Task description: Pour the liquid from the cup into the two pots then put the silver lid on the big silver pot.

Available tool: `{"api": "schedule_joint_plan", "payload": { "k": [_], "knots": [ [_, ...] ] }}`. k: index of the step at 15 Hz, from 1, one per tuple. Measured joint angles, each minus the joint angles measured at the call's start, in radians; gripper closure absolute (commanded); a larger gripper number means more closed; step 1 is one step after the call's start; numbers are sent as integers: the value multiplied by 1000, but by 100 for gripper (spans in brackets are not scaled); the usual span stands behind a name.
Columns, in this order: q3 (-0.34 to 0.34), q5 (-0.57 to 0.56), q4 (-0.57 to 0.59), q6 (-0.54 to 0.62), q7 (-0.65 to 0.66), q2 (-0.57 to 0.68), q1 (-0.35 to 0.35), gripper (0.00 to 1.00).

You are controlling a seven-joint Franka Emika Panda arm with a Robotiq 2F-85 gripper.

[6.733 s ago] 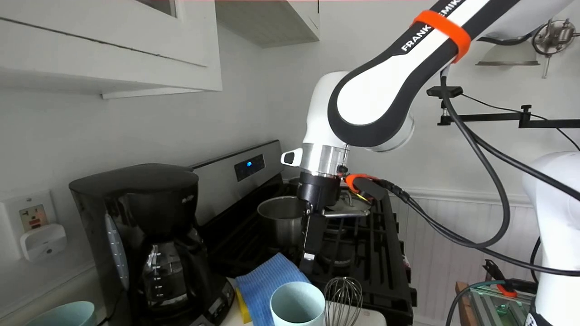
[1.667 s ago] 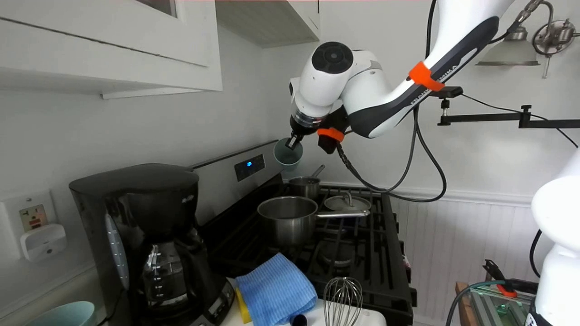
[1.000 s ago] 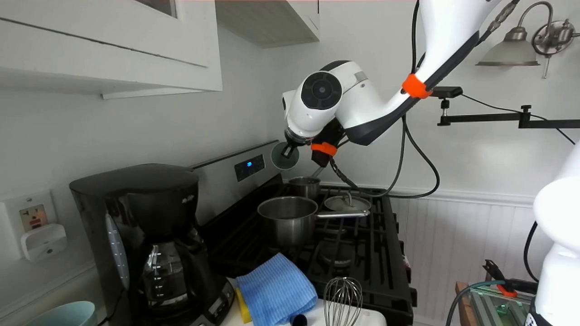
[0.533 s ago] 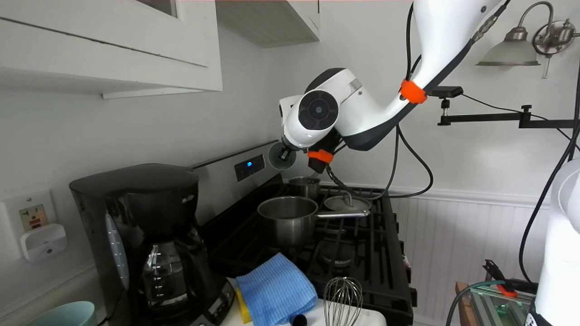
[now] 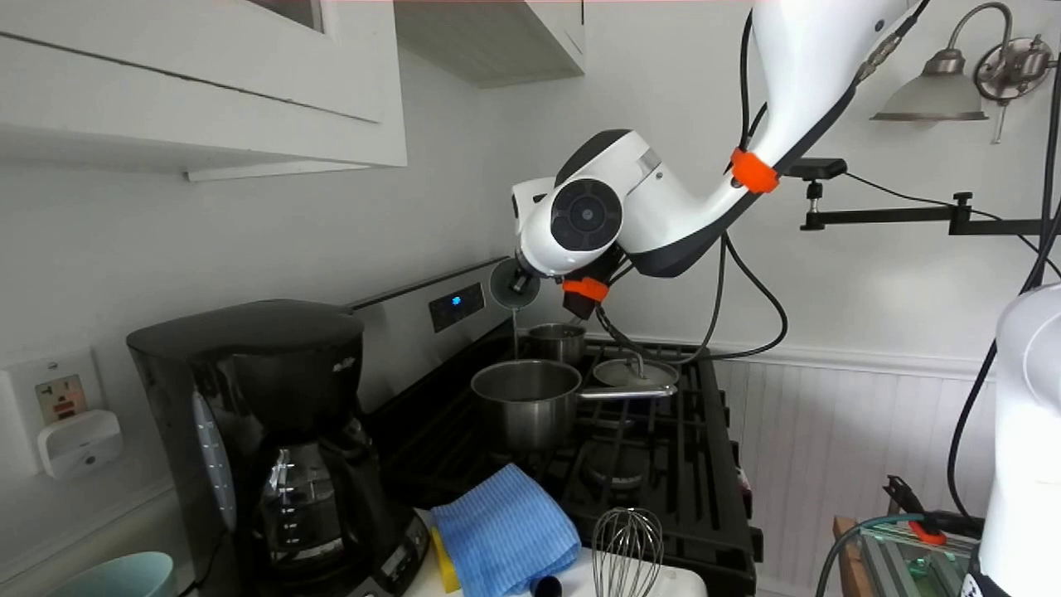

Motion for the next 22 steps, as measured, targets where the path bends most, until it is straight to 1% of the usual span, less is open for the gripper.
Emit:
{"api": "schedule_joint_plan", "payload": {
  "k": [8,18,22],
  "knots": [
    [-26,-93,0,-42,44,0,25,99],
    [-45,-94,0,-43,44,0,26,99],
    [-60,-58,4,-40,44,0,26,99]
  ]
}}
